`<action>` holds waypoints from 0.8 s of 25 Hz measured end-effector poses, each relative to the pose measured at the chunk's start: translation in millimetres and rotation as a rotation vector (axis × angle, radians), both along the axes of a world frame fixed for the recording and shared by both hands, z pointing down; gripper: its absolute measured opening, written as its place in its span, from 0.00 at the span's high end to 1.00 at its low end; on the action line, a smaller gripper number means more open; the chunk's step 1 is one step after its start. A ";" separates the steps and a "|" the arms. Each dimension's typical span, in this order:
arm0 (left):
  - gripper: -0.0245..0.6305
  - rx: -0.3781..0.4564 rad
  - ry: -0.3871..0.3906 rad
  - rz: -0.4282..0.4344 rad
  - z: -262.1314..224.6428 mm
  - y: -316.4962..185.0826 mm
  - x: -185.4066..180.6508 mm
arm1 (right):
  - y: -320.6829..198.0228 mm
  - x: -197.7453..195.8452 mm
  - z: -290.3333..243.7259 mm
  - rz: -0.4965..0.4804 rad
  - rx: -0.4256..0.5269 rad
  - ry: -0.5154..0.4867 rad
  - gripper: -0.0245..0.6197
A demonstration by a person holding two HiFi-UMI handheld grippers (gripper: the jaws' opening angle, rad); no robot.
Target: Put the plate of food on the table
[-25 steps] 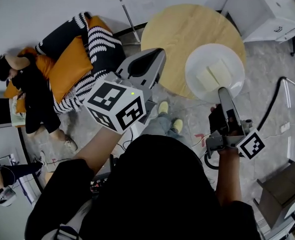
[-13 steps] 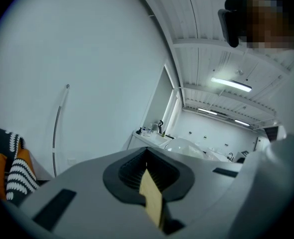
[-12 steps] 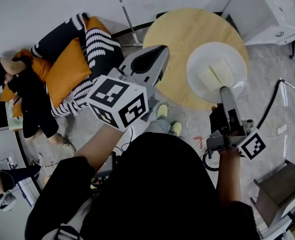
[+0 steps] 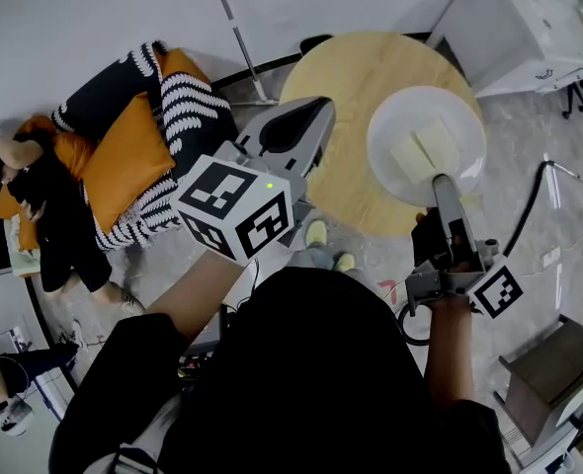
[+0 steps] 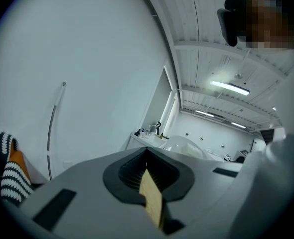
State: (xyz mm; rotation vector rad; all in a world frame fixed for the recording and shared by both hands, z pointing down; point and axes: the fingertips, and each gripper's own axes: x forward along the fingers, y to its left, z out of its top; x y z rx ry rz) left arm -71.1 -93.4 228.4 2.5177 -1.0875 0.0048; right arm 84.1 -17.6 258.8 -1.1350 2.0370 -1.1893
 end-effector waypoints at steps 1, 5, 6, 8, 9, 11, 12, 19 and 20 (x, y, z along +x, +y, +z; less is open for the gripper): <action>0.95 -0.001 0.001 0.002 0.6 -1.4 -1.2 | -1.3 -1.7 -0.7 0.003 0.002 0.000 0.92; 0.95 -0.012 0.005 0.015 4.9 -6.0 -3.2 | -5.6 -4.5 -0.5 0.022 -0.002 -0.004 0.92; 0.95 -0.012 0.003 0.018 5.7 -7.0 -3.1 | -5.9 -4.3 -0.1 0.027 -0.004 -0.007 0.92; 0.95 -0.015 0.004 0.020 6.9 -9.2 -2.9 | -5.8 -3.6 0.5 0.034 -0.011 -0.011 0.92; 0.95 -0.016 0.007 0.018 7.2 -9.8 -3.0 | -5.4 -3.3 0.9 0.033 -0.013 -0.008 0.92; 0.95 -0.018 0.011 0.012 7.8 -9.3 -3.9 | -4.6 -3.1 2.3 0.027 -0.016 0.001 0.92; 0.95 -0.017 0.010 0.008 8.0 -8.7 -4.4 | -4.5 -3.1 3.1 0.023 -0.018 0.004 0.92; 0.95 -0.013 0.009 -0.016 5.3 -6.3 -2.7 | -6.3 -0.6 8.7 -0.005 -0.018 -0.009 0.92; 0.95 -0.011 0.006 -0.017 3.8 -7.3 -0.2 | -8.1 1.7 9.0 -0.011 -0.018 -0.008 0.92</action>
